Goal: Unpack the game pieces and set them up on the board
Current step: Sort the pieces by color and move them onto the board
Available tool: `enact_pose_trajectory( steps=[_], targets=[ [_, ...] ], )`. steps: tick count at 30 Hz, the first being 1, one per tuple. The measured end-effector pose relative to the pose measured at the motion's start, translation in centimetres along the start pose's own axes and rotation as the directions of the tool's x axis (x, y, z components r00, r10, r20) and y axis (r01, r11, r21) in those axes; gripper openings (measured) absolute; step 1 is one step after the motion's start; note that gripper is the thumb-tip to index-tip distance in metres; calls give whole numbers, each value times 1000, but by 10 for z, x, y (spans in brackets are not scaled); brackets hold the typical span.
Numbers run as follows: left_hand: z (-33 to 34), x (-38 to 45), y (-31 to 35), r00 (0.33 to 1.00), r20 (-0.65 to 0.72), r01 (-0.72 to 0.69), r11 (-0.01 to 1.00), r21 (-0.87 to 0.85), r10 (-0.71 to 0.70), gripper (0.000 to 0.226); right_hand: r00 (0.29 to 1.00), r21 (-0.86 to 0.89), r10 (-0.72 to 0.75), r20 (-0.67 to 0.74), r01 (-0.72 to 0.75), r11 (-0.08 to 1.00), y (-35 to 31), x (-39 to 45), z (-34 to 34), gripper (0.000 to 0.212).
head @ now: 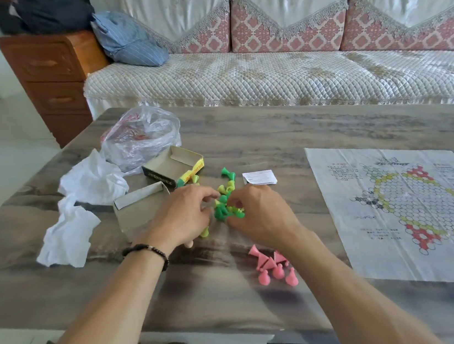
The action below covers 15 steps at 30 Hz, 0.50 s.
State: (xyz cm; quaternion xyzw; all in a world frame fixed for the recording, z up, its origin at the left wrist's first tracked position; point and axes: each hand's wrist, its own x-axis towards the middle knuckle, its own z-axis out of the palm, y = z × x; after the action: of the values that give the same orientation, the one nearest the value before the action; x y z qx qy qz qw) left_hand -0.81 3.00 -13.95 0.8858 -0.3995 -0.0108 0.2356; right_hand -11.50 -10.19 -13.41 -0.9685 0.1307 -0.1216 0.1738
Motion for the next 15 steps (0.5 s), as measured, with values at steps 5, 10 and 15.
enact_pose_trajectory(
  steps=[5, 10, 15],
  targets=[
    [4, 13, -3, 996, 74, -41, 999, -34, 43, 28, 998, -109, -41, 48, 46, 993, -4, 9, 14, 26],
    [4, 23, -6, 993, 113, -21, 998, -51, 27, 27, 996, -23, -35, 77, 37, 999, 3, 15, 12, 25],
    [9, 29, -1, 989, 141, -38, 997, -67, 47, 23, 994, 18, 4, 108, -6, 1000, 11, 16, 10, 27]
  ],
)
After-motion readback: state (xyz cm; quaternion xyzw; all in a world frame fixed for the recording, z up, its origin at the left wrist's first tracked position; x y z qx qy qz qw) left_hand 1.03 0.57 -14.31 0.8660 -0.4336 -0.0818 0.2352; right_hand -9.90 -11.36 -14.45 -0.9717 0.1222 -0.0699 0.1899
